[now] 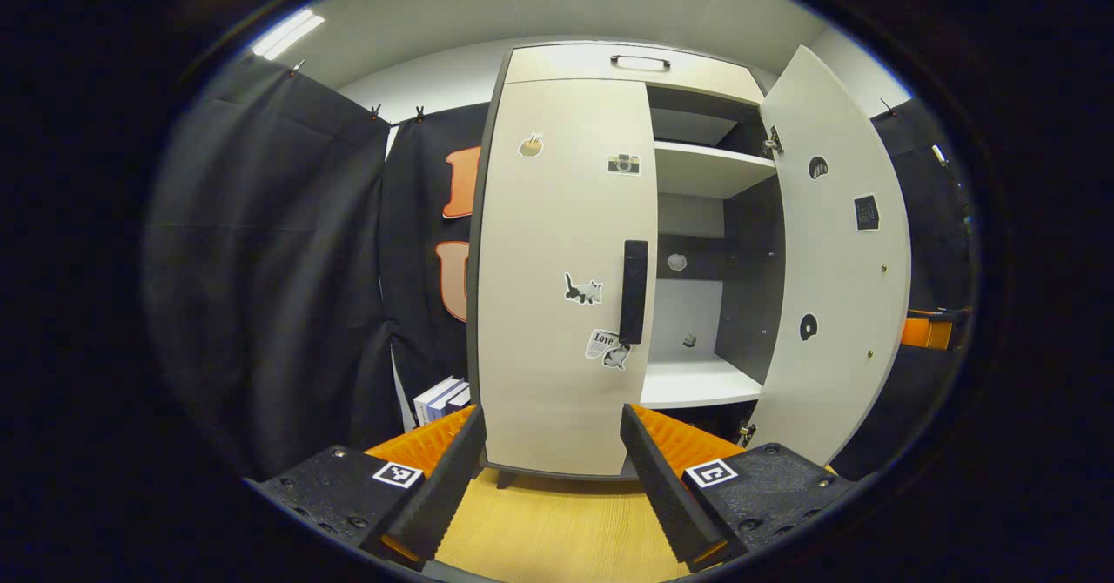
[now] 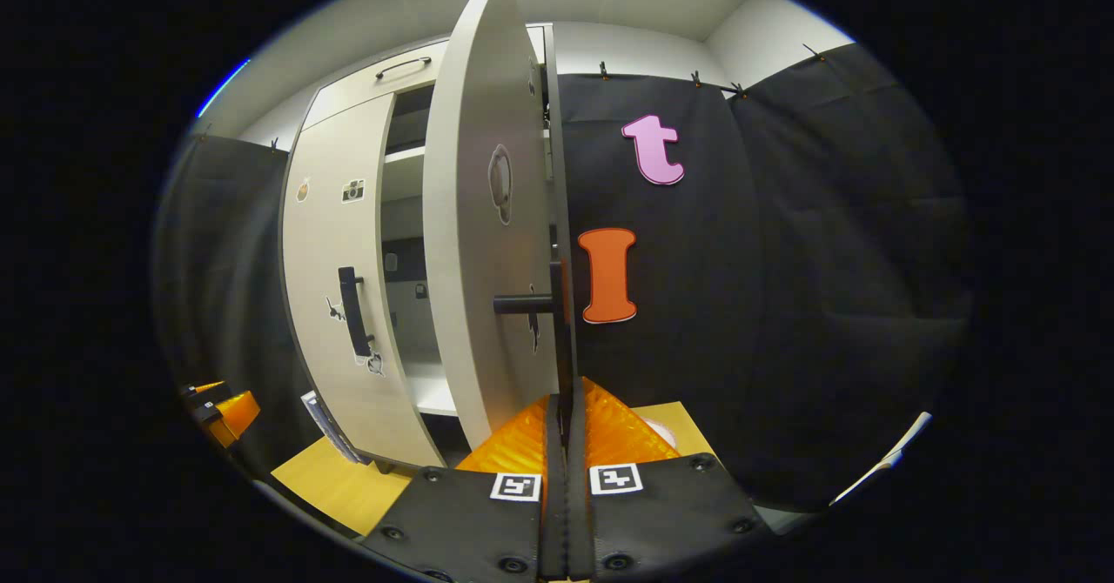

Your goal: Open the right door of the double-door shoe cabinet with the right hand, and open the left door with the left hand.

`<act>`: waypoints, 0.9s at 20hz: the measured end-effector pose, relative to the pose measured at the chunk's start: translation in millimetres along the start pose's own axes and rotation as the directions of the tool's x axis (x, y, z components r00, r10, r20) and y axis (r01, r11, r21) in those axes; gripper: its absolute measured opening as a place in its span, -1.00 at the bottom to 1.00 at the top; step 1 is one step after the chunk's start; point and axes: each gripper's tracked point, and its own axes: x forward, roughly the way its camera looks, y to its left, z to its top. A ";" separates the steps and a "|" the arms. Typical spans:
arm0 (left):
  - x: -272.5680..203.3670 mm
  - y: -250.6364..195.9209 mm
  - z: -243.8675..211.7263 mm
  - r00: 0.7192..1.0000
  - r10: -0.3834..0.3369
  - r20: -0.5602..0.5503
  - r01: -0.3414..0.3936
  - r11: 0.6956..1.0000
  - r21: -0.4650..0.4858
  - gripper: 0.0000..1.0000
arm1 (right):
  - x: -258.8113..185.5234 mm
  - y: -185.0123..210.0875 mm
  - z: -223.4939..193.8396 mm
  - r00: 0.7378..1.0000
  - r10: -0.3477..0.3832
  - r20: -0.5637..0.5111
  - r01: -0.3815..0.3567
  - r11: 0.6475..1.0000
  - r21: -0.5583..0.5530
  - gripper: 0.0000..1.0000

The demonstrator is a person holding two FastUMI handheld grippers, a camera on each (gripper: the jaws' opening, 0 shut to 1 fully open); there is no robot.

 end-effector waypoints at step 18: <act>131.8 -76.9 48.7 0.990 -0.126 0.070 0.127 0.992 -0.013 0.89 | -12.9 -28.6 2.9 0.995 -0.091 0.027 0.089 0.994 0.059 -0.80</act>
